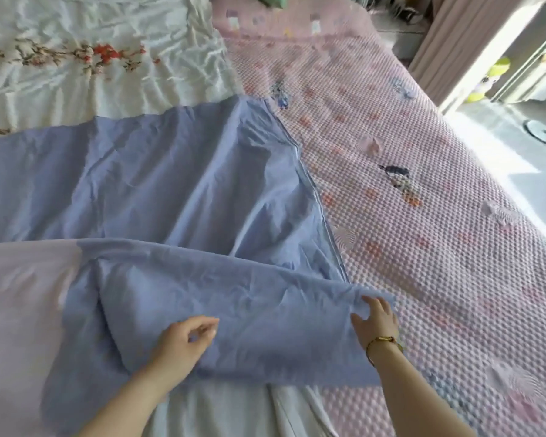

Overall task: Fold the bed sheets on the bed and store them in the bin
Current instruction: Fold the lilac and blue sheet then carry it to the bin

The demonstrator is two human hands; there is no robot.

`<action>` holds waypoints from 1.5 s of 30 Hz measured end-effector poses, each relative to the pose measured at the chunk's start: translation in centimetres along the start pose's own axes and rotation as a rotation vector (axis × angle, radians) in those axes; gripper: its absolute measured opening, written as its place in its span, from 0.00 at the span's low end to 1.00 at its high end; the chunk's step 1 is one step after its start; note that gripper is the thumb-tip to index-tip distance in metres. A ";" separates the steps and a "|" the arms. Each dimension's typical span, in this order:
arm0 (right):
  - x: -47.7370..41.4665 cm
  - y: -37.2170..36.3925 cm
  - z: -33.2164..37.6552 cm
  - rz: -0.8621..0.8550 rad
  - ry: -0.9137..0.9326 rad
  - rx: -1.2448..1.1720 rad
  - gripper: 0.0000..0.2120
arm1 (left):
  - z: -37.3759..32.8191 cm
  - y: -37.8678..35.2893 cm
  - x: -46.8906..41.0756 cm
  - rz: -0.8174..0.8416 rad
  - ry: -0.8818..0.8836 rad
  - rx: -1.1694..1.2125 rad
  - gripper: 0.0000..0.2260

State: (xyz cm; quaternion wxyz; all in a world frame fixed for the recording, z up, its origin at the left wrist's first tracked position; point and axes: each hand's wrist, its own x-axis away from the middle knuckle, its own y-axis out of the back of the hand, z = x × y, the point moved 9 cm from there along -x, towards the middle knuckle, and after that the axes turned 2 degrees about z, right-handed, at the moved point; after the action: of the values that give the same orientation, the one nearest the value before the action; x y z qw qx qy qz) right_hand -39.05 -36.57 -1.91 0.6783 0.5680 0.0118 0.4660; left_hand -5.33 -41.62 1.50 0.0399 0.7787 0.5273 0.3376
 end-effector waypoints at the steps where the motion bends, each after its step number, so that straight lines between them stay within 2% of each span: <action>1: -0.5 -0.2 -0.4 -0.004 -0.040 -0.026 0.26 | -0.5 -0.9 0.0 0.030 -0.009 -0.040 0.08; 3: -3.4 0.2 -3.7 0.026 -0.162 -0.209 0.28 | -2.9 -5.6 -2.1 0.059 -0.051 -0.122 0.08; 5: -5.3 -0.3 -5.5 0.061 -0.221 -0.389 0.27 | -5.2 -8.6 -3.6 0.067 -0.082 -0.209 0.14; 8: -6.6 0.1 -6.4 0.161 -0.230 -0.453 0.21 | -8.0 -12.2 -5.6 0.081 -0.103 -0.276 0.19; 11: -6.2 2.0 -5.2 0.071 -0.001 -0.413 0.04 | -11.2 -13.7 -6.7 0.075 -0.182 -0.331 0.24; 13: -4.9 4.8 -3.0 -0.156 0.269 -0.264 0.10 | -13.4 -14.9 -7.6 0.106 -0.229 -0.366 0.29; 15: -3.1 5.5 -1.0 -0.215 0.521 -0.280 0.06 | -15.7 -16.2 -8.2 0.170 -0.307 -0.430 0.36; 17: -1.9 5.0 0.5 -0.017 0.587 -0.387 0.09 | -17.6 -17.3 -8.4 0.265 -0.367 -0.546 0.37; 20: -0.7 4.6 2.1 0.155 0.626 -0.423 0.07 | -18.1 -17.6 -8.9 0.380 -0.395 -0.578 0.23; 23: -0.1 4.2 2.8 0.326 0.609 -0.531 0.12 | -16.3 -15.7 -8.9 0.430 -0.347 -0.489 0.20; 25: -0.5 4.2 2.9 0.427 0.551 -0.652 0.09 | -15.9 -13.2 -8.3 0.376 -0.395 -0.480 0.18; 27: -1.4 4.3 2.5 0.459 0.503 -0.676 0.14 | -15.4 -9.3 -7.6 0.262 -0.364 -0.365 0.11; 29: -2.8 4.0 1.6 0.441 0.457 -0.617 0.23 | -14.1 -4.5 -6.9 0.103 -0.295 -0.233 0.09; 31: -4.1 3.4 1.2 0.424 0.407 -0.457 0.30 | -11.8 -0.1 -6.4 -0.046 -0.201 -0.108 0.11; 34: -5.9 1.7 1.8 0.462 0.442 -0.104 0.29 | -9.4 3.9 -6.4 -0.187 -0.073 -0.023 0.19; 37: -7.2 -0.3 4.3 0.529 0.577 0.090 0.33 | -10.2 5.7 -7.4 -0.290 -0.052 0.007 0.15; 39: -8.1 -1.8 5.0 0.593 0.587 0.209 0.31 | -11.8 6.2 -8.2 -0.351 -0.083 0.067 0.13; 40: -8.8 -2.5 5.0 0.614 0.560 0.241 0.27 | -12.6 6.4 -8.6 -0.373 -0.102 0.105 0.13; 42: -10.0 -3.3 5.1 0.609 0.501 0.211 0.08 | -13.6 6.6 -9.3 -0.395 -0.134 0.162 0.13; 43: -10.4 -3.3 5.2 0.614 0.462 0.141 0.05 | -13.9 6.8 -9.7 -0.407 -0.143 0.166 0.13; 45: -10.8 -3.0 5.3 0.641 0.377 -0.069 0.11 | -14.2 7.5 -10.5 -0.433 -0.161 0.174 0.13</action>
State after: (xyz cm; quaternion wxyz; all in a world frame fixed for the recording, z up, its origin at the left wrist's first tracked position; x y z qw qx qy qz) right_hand -40.43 -47.31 -7.94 0.5026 0.4240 -0.0577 0.7512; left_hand -9.73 -58.01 10.48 0.0858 0.6723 0.7042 0.2114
